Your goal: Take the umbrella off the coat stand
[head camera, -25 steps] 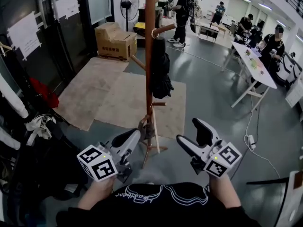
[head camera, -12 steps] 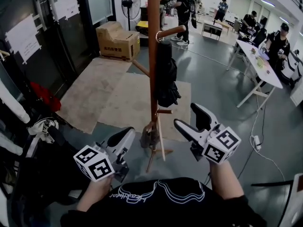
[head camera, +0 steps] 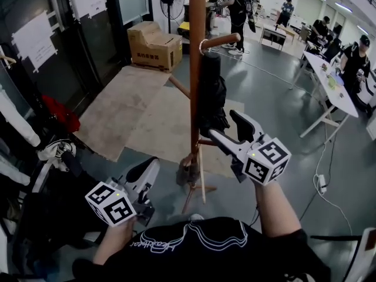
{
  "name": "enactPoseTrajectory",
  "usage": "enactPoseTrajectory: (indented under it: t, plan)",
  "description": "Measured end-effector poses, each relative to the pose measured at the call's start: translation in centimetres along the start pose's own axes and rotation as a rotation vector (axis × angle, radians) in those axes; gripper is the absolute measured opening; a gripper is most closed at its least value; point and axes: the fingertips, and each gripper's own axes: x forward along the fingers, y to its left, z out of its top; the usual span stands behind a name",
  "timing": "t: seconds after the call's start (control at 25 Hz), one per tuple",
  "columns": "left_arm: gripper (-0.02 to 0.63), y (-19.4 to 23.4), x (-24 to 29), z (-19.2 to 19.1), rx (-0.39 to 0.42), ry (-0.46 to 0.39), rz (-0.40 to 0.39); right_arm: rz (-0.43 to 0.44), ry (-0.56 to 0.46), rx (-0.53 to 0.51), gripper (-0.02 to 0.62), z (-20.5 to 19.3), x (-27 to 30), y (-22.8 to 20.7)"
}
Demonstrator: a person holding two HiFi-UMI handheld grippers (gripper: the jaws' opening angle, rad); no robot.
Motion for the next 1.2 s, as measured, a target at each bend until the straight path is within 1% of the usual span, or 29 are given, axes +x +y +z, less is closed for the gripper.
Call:
enactPoseTrajectory:
  t: [0.28, 0.48, 0.68, 0.88, 1.2]
  plan:
    - [0.005, 1.0, 0.0, 2.0, 0.014, -0.054, 0.071, 0.033, 0.017, -0.012, 0.355, 0.0, 3.5, -1.8]
    - [0.005, 1.4, -0.5, 2.6, 0.024, -0.084, 0.12, 0.068, 0.038, -0.029, 0.344, -0.5, 5.4, -2.1]
    - [0.005, 2.0, -1.1, 2.7, 0.026, -0.104, 0.164, 0.081, 0.052, -0.029, 0.331, -1.2, 6.3, -2.5]
    - [0.005, 2.4, -1.2, 2.7, 0.028, -0.106, 0.182, 0.075, 0.048, -0.031, 0.275, -1.4, 6.6, -3.0]
    - [0.005, 2.8, -0.6, 2.3, 0.025, -0.085, 0.187, 0.077, 0.066, -0.034, 0.265, -1.6, 6.9, -3.2]
